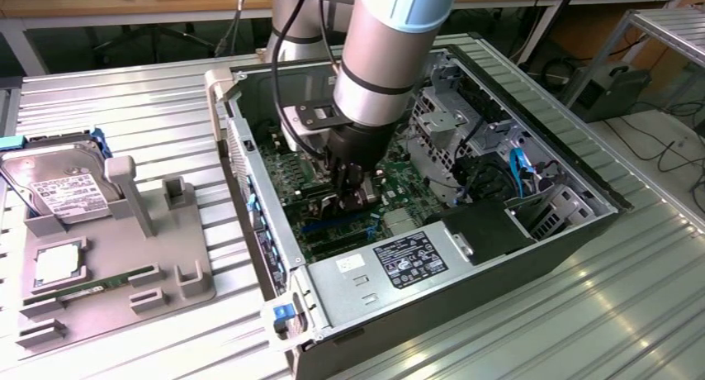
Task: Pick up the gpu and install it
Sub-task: 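Insert the gpu into the slot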
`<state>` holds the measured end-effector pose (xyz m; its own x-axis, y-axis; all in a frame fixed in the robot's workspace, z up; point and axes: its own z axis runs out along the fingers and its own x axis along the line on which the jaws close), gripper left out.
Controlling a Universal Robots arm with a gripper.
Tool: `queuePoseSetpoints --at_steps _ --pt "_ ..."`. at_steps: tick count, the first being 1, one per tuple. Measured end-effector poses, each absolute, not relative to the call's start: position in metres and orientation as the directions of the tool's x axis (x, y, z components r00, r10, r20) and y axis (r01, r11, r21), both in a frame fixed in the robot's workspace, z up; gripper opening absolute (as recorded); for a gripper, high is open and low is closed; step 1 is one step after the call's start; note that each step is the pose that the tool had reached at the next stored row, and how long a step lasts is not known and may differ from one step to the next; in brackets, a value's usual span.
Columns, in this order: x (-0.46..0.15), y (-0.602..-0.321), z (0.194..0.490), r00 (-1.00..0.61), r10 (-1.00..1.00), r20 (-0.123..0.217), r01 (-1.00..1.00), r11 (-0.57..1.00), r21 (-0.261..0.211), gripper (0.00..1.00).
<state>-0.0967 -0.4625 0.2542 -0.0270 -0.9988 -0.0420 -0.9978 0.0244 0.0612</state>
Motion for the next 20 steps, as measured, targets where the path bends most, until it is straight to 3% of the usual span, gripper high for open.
queuePoseSetpoints --at_steps 20 --pt "-0.0964 -0.4636 0.2541 -0.024 -0.999 -0.026 -0.998 0.022 0.064 0.26"
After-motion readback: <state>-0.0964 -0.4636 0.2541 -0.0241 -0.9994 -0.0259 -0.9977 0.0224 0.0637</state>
